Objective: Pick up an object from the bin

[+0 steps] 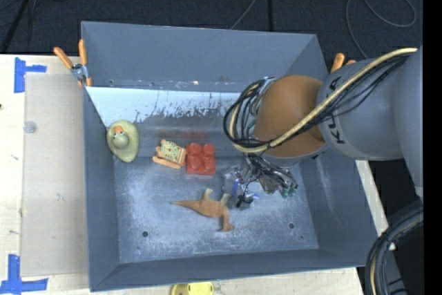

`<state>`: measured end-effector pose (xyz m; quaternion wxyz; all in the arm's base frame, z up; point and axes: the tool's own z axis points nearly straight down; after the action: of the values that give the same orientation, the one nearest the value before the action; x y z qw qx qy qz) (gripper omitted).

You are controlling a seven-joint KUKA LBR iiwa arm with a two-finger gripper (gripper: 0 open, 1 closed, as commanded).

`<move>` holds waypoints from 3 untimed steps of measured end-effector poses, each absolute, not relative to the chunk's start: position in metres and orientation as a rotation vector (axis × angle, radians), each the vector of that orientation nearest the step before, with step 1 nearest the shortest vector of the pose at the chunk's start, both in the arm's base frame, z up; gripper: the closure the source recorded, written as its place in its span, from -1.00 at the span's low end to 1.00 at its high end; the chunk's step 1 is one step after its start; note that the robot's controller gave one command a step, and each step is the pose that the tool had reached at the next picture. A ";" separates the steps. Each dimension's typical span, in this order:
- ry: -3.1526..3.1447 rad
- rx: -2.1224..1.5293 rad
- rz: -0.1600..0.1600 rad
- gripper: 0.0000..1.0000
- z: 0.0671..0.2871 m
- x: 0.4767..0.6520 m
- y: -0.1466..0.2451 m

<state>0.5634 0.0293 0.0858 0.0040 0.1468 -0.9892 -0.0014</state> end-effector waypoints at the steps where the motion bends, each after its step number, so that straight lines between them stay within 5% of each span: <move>1: -3.101 0.453 -0.005 1.00 0.182 0.553 0.025; 2: -3.101 0.452 -0.005 -1.00 0.182 0.553 0.024; 3: -3.101 0.451 -0.005 -1.00 0.182 0.553 0.024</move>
Offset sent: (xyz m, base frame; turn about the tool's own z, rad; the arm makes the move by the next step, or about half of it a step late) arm 0.0000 0.0000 0.0000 0.0000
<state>0.5529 0.0243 0.1816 0.0039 0.1439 -0.9896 -0.0017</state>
